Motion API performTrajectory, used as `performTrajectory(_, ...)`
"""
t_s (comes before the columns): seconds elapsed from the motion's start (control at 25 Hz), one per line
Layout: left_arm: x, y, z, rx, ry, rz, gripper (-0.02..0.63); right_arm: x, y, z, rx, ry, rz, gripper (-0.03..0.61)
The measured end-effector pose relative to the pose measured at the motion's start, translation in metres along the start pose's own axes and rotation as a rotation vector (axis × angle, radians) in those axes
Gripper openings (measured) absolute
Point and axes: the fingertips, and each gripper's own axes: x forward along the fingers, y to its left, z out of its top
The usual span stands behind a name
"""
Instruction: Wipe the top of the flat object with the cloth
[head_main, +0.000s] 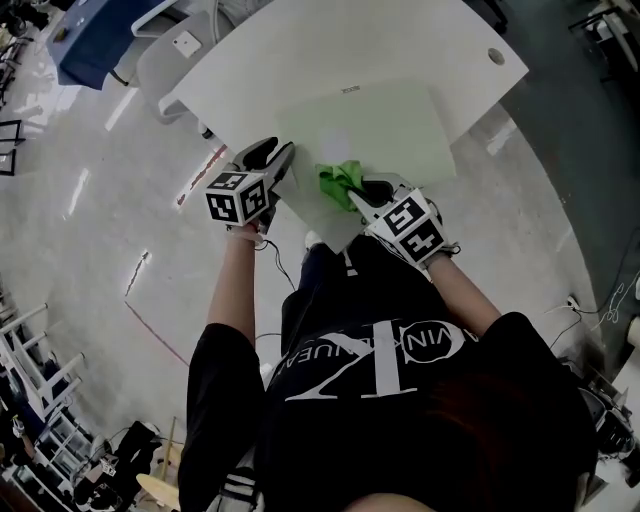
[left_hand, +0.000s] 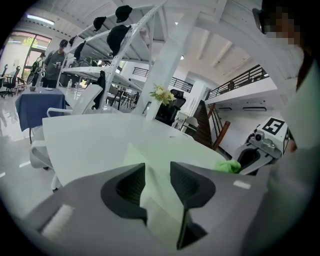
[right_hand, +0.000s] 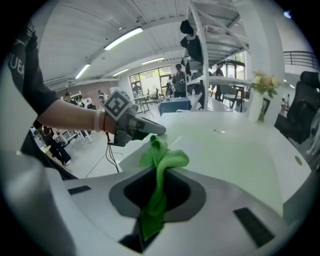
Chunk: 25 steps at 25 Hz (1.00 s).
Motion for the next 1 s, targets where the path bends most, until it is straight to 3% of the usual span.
performTrajectory(0.68, 0.001, -0.001, 0.001, -0.010, 0.004, 0.017, 0.166, -0.078, -0.125, -0.056, 0.154, 0.030, -0.335, 0.035)
performTrajectory(1.0, -0.001, -0.005, 0.000, -0.010, 0.005, 0.025, 0.166, -0.108, -0.158, -0.076, 0.197, 0.034, -0.450, 0.034)
